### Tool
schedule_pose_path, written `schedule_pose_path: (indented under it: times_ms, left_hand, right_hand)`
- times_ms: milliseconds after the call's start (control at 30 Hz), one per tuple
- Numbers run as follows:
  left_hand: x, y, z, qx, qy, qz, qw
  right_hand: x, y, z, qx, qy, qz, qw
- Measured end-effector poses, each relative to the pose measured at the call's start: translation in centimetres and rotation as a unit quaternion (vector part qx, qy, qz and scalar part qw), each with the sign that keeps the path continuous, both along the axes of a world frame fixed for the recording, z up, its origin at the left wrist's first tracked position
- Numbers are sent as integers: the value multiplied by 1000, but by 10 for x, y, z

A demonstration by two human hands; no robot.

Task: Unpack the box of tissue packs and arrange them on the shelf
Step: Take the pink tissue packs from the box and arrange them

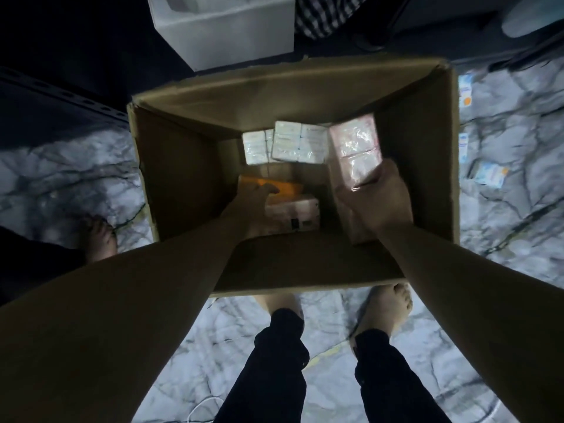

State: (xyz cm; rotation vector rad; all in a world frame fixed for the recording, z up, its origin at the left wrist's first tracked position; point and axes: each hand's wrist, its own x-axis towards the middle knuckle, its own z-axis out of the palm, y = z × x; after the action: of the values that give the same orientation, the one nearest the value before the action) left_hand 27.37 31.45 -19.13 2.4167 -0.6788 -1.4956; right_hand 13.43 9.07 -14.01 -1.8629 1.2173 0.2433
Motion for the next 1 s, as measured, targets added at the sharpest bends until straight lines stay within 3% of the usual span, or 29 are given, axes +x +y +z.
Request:
schedule_pose_path:
  times_ms: [167, 267, 433, 667, 800, 1000]
  left_hand:
    - [-3, -5, -38, 85, -35, -111, 990]
    - [-9, -7, -47, 127, -49, -109, 985]
    - [-11, -15, -26, 93, -68, -123, 986]
    - [-9, -11, 85, 29, -110, -40, 993]
    - [-5, -14, 175, -19, -96, 38, 995]
    - [-12, -21, 322, -7, -136, 42, 990]
  right_hand:
    - [0, 0, -15, 41, -49, -34, 997]
    - [-1, -1, -22, 55, -62, -34, 996]
    - [0, -2, -4, 41, -20, -1, 999]
    - [10, -1, 90, 6, -30, 38, 999]
    - [16, -4, 174, 6, -74, 53, 996]
    - [5, -22, 318, 50, -125, 56, 989]
